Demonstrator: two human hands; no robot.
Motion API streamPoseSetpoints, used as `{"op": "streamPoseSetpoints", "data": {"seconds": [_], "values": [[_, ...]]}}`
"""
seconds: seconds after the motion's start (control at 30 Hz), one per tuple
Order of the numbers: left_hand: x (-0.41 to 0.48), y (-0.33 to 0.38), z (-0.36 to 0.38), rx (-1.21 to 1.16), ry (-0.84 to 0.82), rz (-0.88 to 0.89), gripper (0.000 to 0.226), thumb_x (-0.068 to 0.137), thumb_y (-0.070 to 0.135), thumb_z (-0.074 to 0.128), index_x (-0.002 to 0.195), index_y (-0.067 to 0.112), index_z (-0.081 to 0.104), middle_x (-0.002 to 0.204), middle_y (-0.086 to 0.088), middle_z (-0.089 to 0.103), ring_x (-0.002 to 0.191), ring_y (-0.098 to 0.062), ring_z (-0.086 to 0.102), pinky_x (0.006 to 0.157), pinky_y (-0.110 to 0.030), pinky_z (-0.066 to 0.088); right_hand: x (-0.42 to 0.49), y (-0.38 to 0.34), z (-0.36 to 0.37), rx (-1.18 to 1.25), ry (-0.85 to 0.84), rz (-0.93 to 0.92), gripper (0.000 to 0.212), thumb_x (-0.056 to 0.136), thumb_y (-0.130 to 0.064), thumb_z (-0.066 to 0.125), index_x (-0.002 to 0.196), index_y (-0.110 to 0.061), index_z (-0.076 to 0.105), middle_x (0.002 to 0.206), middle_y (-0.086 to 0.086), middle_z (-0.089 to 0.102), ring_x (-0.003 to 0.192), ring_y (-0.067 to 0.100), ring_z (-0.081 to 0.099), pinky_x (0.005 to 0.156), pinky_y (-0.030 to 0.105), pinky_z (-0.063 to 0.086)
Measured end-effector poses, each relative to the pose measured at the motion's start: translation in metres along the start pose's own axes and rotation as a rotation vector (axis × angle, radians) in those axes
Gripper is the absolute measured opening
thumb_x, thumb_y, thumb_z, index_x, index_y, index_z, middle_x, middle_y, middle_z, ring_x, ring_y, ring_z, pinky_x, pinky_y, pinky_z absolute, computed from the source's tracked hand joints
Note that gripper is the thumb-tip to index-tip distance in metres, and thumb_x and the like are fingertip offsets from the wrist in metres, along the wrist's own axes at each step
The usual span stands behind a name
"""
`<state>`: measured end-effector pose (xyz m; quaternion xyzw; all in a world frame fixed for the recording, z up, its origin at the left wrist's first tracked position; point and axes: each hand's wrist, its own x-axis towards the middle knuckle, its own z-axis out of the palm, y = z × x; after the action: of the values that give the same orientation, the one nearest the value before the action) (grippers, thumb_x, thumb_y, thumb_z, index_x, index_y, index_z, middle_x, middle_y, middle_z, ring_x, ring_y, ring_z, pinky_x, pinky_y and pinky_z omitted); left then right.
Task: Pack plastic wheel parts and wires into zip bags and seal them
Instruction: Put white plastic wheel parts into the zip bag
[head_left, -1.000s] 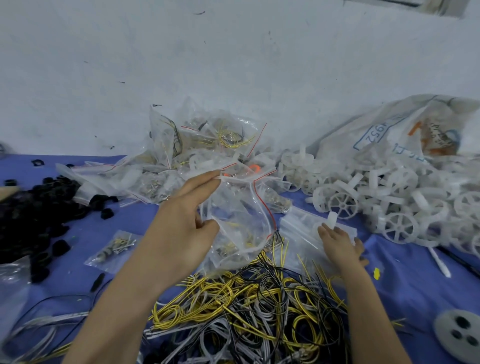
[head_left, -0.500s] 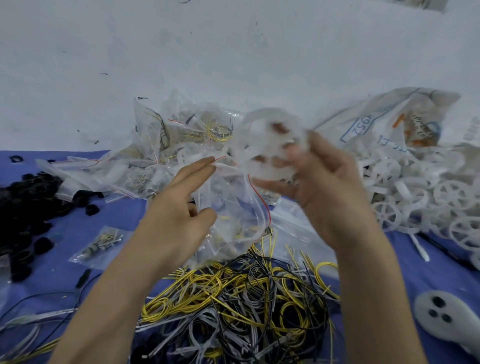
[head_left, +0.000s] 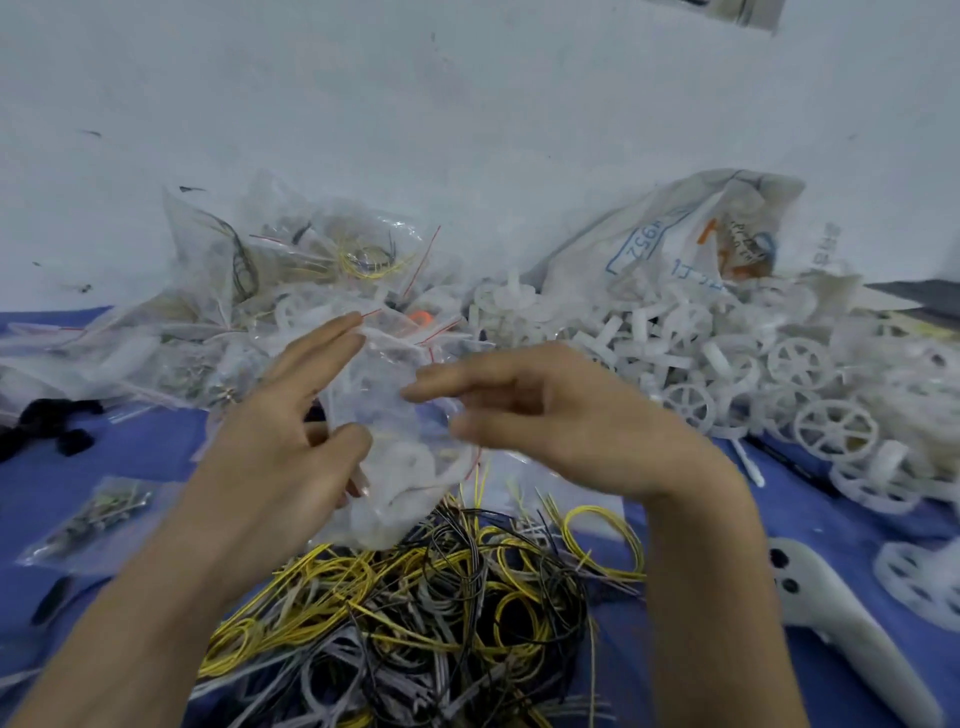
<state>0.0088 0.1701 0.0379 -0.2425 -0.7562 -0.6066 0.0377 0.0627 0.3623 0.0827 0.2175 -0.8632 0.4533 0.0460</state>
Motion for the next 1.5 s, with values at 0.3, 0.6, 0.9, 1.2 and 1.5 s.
{"op": "streamPoseSetpoints", "data": {"seconds": [0.3,0.6,0.9,1.2,1.5], "values": [[-0.001,0.001,0.004,0.0,0.006,-0.014,0.068,0.088,-0.007,0.05,0.138,0.038,0.042,0.124,0.056,0.029,0.051,-0.019,0.056,0.045,-0.02,0.046,-0.002,0.233,-0.103,-0.465,0.501,0.967,0.02,0.095,-0.022,0.046,0.085,-0.013,0.059,0.087,0.016,0.053,0.089,0.022,0.051,0.075,0.032,0.035],[0.0,0.002,0.001,-0.003,0.008,-0.016,0.069,0.087,-0.009,0.049,0.137,0.038,0.042,0.122,0.056,0.029,0.05,-0.01,0.057,0.045,-0.014,0.044,0.0,0.248,-0.093,-0.422,1.103,0.883,0.04,0.091,-0.013,0.05,0.051,-0.006,0.045,0.048,0.01,0.043,0.047,0.024,0.04,0.045,0.028,0.032],[-0.001,0.004,-0.004,0.033,0.016,0.031,0.066,0.088,-0.005,0.049,0.141,0.032,0.04,0.132,0.049,0.027,0.063,-0.038,0.055,0.048,-0.022,0.047,0.006,0.119,-0.051,0.25,1.216,0.544,0.021,0.087,-0.015,0.059,0.07,-0.005,0.068,0.066,0.006,0.06,0.066,0.02,0.052,0.059,0.031,0.043],[0.0,0.014,-0.009,-0.031,-0.019,0.055,0.069,0.085,-0.014,0.045,0.14,0.028,0.043,0.136,0.038,0.034,0.049,-0.015,0.055,0.045,-0.016,0.043,0.024,-0.011,0.03,0.62,0.33,0.269,0.021,0.089,-0.015,0.054,0.091,-0.006,0.073,0.092,0.005,0.07,0.085,0.02,0.063,0.084,0.043,0.053],[0.004,0.007,-0.021,0.027,0.036,0.103,0.062,0.087,-0.005,0.047,0.14,0.027,0.043,0.136,0.035,0.035,0.08,-0.021,0.065,0.059,-0.018,0.048,0.013,-0.012,0.026,0.141,0.518,0.124,0.022,0.091,-0.011,0.057,0.075,-0.013,0.072,0.081,0.005,0.074,0.078,0.019,0.069,0.073,0.027,0.056]]}}
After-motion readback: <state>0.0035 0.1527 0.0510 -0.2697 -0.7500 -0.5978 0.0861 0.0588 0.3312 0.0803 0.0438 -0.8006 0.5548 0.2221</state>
